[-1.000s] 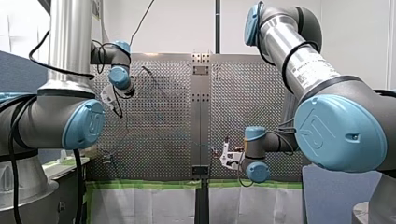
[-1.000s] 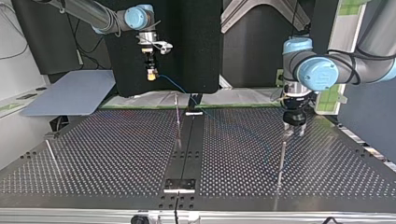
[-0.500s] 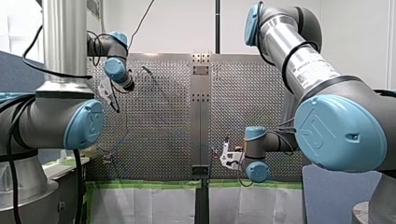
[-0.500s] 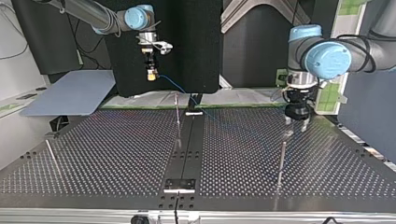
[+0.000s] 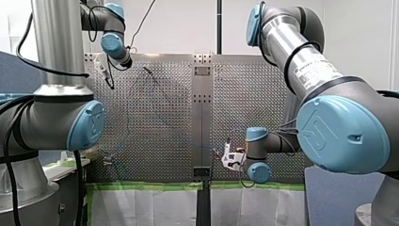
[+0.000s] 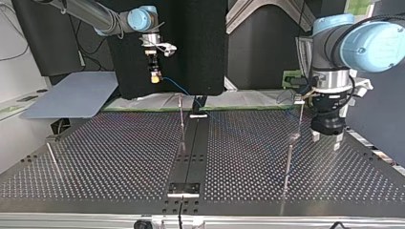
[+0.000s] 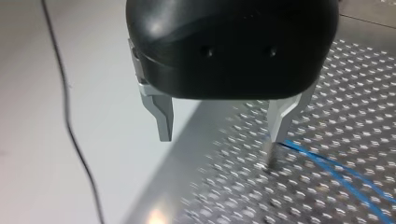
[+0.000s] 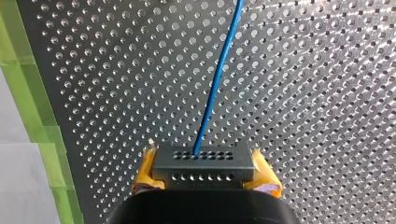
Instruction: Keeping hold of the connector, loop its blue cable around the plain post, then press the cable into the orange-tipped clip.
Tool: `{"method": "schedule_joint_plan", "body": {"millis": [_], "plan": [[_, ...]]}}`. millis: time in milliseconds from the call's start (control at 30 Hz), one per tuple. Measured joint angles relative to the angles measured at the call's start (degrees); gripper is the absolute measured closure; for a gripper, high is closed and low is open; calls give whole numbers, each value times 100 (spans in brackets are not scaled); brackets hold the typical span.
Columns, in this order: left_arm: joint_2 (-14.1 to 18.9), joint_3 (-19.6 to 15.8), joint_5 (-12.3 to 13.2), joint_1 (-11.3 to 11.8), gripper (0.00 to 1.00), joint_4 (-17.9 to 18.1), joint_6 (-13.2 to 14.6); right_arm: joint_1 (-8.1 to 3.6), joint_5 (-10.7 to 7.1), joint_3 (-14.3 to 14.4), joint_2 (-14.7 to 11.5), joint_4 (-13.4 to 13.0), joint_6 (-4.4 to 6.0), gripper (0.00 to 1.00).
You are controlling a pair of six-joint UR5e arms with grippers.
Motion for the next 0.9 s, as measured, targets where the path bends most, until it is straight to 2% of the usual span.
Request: {"method": "schedule_joint_plan", "body": {"millis": [200, 333, 900], "plan": [[275, 276, 75, -66, 0, -275, 276, -1, -5, -18, 0, 37, 33, 100], [381, 453, 67, -195, 0, -452, 453, 0, -8, -24, 0, 58, 49, 100], [-466, 1402, -833, -1132, 0, -1400, 1402, -2, -9, -29, 1, 85, 46, 100]]}}
